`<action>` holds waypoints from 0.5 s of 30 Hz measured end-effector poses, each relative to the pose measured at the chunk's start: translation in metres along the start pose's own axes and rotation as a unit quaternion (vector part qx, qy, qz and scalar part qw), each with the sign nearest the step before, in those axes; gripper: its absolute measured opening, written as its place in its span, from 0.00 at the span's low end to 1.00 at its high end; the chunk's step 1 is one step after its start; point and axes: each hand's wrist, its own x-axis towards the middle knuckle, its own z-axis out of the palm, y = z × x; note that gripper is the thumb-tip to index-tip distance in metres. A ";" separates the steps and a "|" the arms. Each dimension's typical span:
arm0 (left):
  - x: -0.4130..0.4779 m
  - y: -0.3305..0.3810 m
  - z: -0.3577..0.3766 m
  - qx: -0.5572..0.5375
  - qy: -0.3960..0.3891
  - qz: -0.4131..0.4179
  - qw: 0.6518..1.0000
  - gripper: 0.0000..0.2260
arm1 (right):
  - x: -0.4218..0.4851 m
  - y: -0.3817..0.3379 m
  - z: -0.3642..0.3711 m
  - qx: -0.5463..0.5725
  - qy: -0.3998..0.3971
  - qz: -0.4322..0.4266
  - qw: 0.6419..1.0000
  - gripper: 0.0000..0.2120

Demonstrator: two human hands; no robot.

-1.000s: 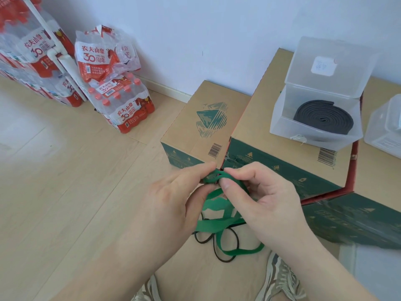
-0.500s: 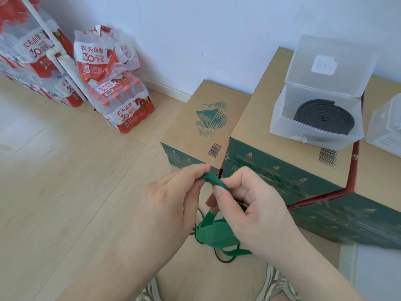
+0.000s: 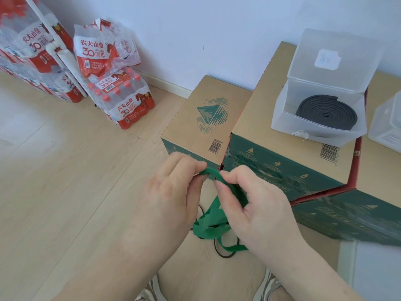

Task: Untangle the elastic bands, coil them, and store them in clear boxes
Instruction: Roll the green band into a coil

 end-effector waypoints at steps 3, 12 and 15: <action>-0.003 0.000 0.002 0.004 -0.032 -0.027 0.999 0.05 | 0.001 0.001 0.002 -0.064 0.041 -0.026 0.997 0.07; -0.003 0.004 0.001 -0.046 -0.016 -0.054 0.997 0.04 | -0.003 -0.003 0.010 0.045 0.023 -0.005 0.999 0.10; -0.005 0.004 0.002 -0.052 -0.018 -0.053 0.997 0.08 | -0.003 -0.004 0.009 0.076 0.014 0.001 0.997 0.10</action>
